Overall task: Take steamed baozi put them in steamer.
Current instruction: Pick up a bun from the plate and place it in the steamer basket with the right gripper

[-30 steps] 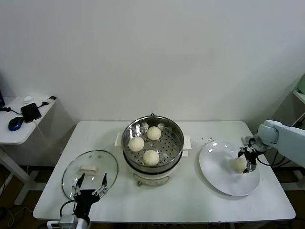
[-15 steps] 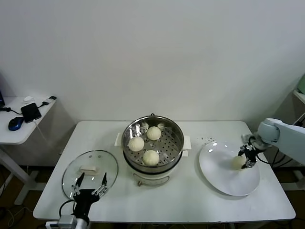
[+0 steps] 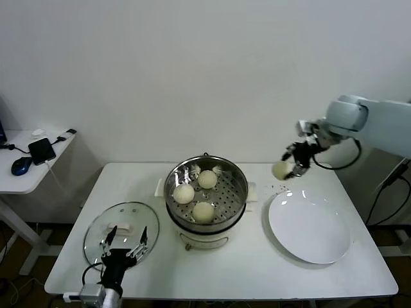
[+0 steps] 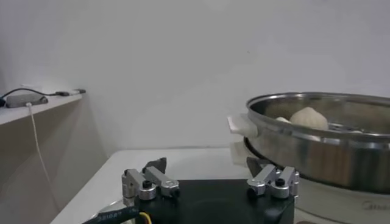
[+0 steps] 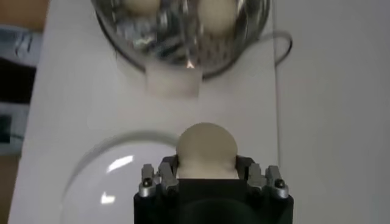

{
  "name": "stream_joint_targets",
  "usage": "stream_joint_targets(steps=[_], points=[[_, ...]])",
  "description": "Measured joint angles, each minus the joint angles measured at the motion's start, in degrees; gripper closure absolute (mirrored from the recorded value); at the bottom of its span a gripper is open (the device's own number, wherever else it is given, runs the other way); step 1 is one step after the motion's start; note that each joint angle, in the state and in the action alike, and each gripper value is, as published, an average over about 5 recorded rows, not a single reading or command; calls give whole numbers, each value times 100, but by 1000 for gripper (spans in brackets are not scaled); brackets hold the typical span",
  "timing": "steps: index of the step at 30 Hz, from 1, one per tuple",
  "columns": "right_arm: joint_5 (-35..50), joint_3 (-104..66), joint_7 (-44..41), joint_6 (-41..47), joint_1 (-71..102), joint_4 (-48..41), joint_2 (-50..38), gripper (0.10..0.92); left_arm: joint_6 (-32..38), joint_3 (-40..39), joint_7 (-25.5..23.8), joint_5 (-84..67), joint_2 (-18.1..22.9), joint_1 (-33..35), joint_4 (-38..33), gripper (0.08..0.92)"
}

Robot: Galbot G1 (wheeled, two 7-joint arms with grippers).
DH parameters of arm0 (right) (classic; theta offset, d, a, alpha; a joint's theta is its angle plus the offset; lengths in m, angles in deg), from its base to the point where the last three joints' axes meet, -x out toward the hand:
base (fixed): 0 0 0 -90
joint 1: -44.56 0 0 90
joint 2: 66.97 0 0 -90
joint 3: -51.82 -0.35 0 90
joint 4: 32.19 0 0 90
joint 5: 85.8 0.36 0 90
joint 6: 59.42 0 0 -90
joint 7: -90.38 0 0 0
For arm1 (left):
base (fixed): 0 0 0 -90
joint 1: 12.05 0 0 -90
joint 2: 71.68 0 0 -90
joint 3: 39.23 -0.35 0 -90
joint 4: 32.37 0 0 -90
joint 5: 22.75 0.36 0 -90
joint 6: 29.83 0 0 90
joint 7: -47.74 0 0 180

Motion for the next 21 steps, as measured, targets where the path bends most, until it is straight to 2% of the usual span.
stream_joint_targets(steps=[8,21], points=[[786,49,579,551,-62,457,856,397,-24,35,1,-103,-3,-85,45,177],[656,-110,972,878,1016,-217,1770,397,-65,69,-21,-195,-2,-190,162,177]])
